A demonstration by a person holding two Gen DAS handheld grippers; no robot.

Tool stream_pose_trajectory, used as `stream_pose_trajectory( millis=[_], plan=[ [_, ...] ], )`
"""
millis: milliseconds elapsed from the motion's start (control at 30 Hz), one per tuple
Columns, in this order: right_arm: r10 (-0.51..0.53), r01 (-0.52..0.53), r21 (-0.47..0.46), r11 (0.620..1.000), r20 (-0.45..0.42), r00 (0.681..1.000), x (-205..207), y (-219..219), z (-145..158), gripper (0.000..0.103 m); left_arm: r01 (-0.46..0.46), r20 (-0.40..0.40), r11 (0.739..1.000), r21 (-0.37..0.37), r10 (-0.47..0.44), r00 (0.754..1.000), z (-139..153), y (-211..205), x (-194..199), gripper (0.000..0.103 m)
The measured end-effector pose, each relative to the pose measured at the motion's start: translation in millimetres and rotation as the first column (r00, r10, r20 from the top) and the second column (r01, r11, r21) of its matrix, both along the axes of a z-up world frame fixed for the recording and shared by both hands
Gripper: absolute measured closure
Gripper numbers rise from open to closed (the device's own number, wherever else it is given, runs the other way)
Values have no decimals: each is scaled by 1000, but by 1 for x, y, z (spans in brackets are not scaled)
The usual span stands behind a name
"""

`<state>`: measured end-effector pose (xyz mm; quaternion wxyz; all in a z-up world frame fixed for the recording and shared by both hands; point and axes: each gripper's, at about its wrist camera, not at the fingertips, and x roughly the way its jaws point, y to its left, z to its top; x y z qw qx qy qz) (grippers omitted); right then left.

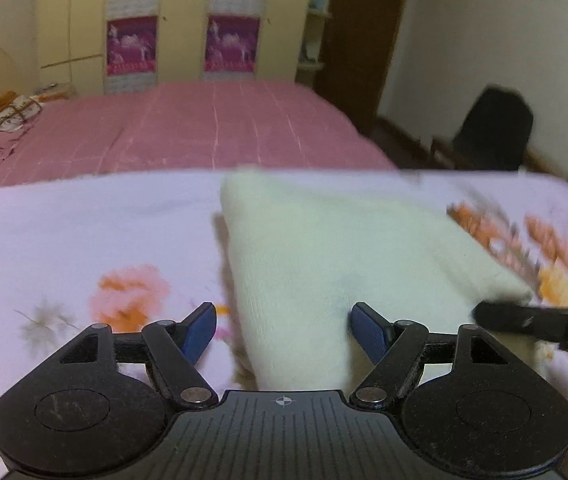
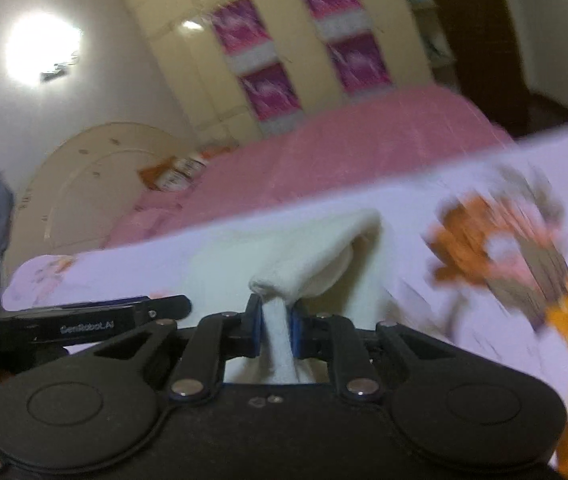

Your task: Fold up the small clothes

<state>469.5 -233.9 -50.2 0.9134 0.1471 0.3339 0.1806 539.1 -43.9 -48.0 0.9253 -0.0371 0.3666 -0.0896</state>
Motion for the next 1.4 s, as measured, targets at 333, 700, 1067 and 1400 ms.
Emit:
stream_pose_trajectory(
  millis=[333, 700, 1067, 1400],
  plan=[
    [-31, 36, 118, 992, -41, 999, 24, -25, -17, 75, -53, 49, 995, -86, 57, 997, 17, 22, 2, 28],
    [-65, 68, 22, 997, -84, 994, 45, -29, -25, 95, -81, -34, 983, -162, 77, 996, -15, 37, 28, 28],
    [-74, 82, 107, 991, -78, 994, 11, -46, -13, 74, -45, 21, 993, -106, 48, 999, 9, 40, -17, 21],
    [-79, 118, 205, 972, -188, 979, -83, -51, -41, 75, -56, -71, 987, -148, 46, 996, -21, 41, -99, 20]
  ],
)
